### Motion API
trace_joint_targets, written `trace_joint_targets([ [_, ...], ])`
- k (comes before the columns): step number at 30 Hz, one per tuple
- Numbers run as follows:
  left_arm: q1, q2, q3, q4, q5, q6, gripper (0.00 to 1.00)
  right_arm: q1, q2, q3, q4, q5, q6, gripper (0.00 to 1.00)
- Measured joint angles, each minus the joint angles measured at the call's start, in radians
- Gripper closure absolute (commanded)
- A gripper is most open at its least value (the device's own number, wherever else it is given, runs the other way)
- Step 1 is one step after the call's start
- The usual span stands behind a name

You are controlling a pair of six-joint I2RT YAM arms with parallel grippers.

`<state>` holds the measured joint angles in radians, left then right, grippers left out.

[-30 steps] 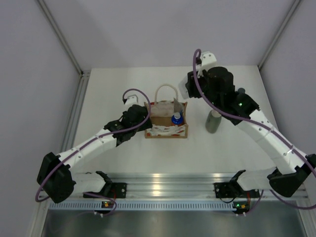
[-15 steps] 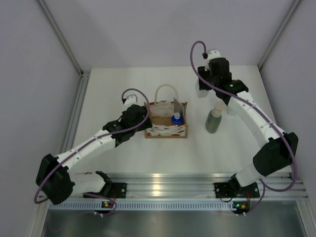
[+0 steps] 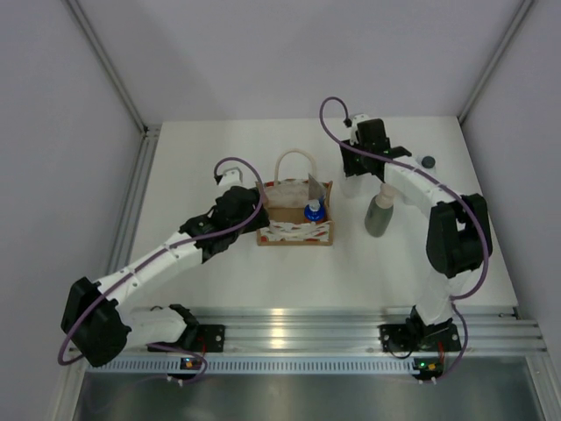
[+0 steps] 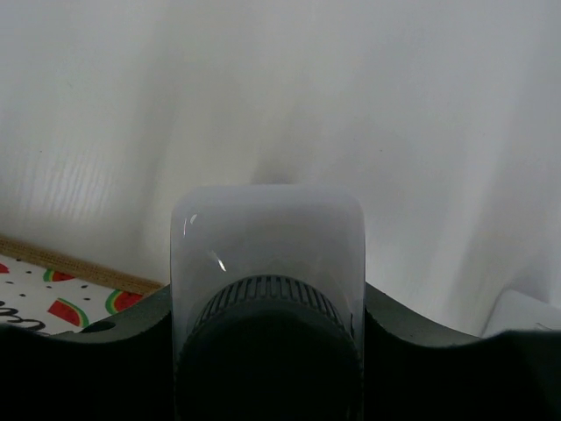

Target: Take the personal care products out of the canvas bag

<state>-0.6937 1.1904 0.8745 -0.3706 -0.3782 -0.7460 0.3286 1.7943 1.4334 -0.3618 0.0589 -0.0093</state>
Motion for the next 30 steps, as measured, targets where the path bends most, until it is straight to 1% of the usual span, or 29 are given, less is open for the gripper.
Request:
trace_joint_targets([
  [3, 0.000, -0.006, 0.000, 0.000, 0.000, 0.000, 0.33, 0.000, 0.036, -0.001, 0.012, -0.018, -0.010, 0.99],
  [4, 0.000, -0.007, -0.001, 0.000, 0.001, 0.000, 0.33, -0.001, 0.045, -0.004, 0.021, -0.023, -0.014, 0.96],
  [5, 0.000, -0.009, -0.002, 0.000, 0.003, 0.000, 0.32, -0.002, 0.050, -0.008, 0.029, -0.029, -0.018, 0.87],
  [6, 0.000, -0.011, -0.002, 0.000, 0.003, 0.001, 0.32, -0.003, 0.051, -0.015, 0.037, -0.039, -0.019, 0.81],
  [7, 0.000, -0.013, -0.003, 0.000, 0.004, 0.001, 0.32, -0.004, 0.051, -0.021, 0.041, -0.047, -0.024, 0.69],
  [10, 0.000, -0.023, -0.008, 0.000, 0.004, 0.003, 0.31, -0.006, 0.051, -0.029, 0.060, -0.069, -0.033, 0.53],
  [12, 0.000, -0.025, -0.009, 0.000, 0.005, 0.005, 0.30, -0.006, 0.051, -0.033, 0.074, -0.078, -0.039, 0.49],
  [13, 0.000, -0.025, -0.009, 0.000, 0.005, 0.008, 0.30, -0.006, 0.051, -0.037, 0.082, -0.083, -0.042, 0.41],
  [15, 0.000, -0.026, -0.009, 0.000, 0.006, 0.011, 0.29, -0.006, 0.046, -0.043, 0.094, -0.090, -0.048, 0.37],
  [18, 0.000, -0.026, -0.009, 0.000, 0.007, 0.014, 0.28, -0.006, 0.017, -0.045, 0.096, -0.091, -0.053, 0.28],
  [20, 0.000, -0.026, -0.009, 0.000, 0.007, 0.015, 0.28, -0.006, -0.019, -0.045, 0.093, -0.090, -0.055, 0.26],
  [24, 0.000, -0.026, -0.009, 0.000, 0.013, 0.016, 0.28, -0.006, -0.101, -0.037, 0.082, -0.085, -0.047, 0.28],
  [28, 0.000, -0.026, -0.009, 0.000, 0.014, 0.019, 0.28, 0.006, -0.180, 0.010, 0.031, -0.090, -0.016, 0.33],
  [30, 0.000, -0.026, -0.009, 0.000, 0.014, 0.023, 0.28, 0.029, -0.206, 0.051, -0.008, -0.089, 0.008, 0.34],
])
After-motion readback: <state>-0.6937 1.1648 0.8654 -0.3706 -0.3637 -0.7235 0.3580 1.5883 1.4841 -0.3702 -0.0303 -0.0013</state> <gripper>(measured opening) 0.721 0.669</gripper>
